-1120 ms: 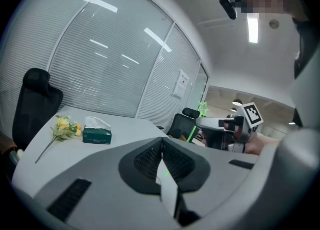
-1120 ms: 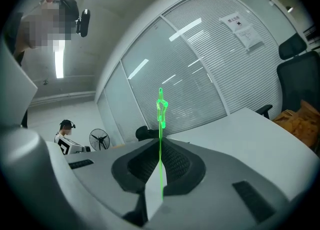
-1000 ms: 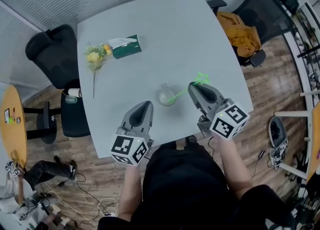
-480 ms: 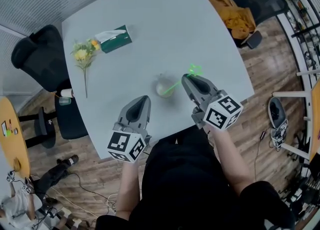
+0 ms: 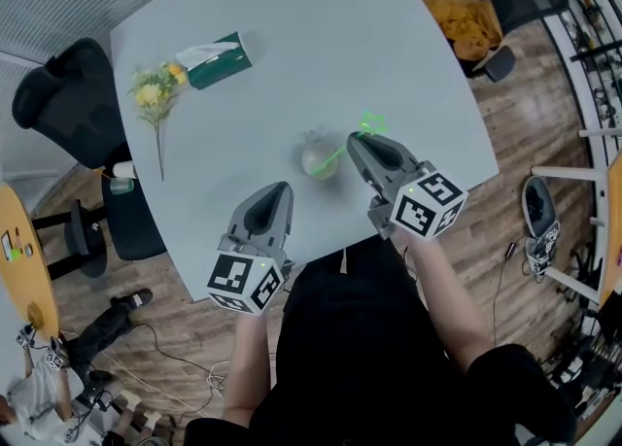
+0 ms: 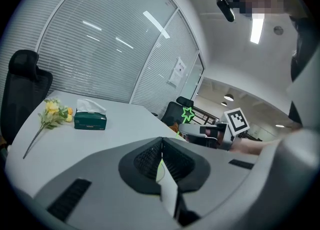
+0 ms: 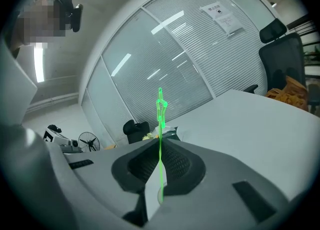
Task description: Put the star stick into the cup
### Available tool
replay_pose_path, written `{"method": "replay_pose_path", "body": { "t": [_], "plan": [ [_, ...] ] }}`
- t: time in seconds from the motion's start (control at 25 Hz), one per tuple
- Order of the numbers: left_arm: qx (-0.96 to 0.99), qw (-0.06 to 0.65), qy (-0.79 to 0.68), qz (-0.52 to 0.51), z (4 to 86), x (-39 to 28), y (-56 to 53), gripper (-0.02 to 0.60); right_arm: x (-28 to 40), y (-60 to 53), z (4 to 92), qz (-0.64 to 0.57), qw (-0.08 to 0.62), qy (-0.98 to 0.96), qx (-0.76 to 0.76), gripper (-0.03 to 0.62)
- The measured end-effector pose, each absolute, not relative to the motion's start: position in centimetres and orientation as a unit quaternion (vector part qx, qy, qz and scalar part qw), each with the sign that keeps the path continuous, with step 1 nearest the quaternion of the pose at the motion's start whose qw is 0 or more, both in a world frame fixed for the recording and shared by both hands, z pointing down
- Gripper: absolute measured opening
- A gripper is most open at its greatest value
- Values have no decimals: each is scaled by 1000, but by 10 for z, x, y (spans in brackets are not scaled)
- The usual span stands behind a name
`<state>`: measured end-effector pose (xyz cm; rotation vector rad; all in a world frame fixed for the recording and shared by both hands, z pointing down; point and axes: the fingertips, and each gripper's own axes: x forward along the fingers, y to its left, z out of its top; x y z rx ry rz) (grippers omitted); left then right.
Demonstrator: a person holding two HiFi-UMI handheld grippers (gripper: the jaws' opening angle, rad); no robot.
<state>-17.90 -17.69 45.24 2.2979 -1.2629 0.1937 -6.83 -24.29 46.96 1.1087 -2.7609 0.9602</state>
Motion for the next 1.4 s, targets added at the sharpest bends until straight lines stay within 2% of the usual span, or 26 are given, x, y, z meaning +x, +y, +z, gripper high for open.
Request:
{"method": "replay_pose_path", "body": {
  "t": [1.4],
  "plan": [
    [836, 272, -471, 75, 468, -190, -174, -2, -75, -236, 543, 364, 62, -860, 352, 23]
  ]
}}
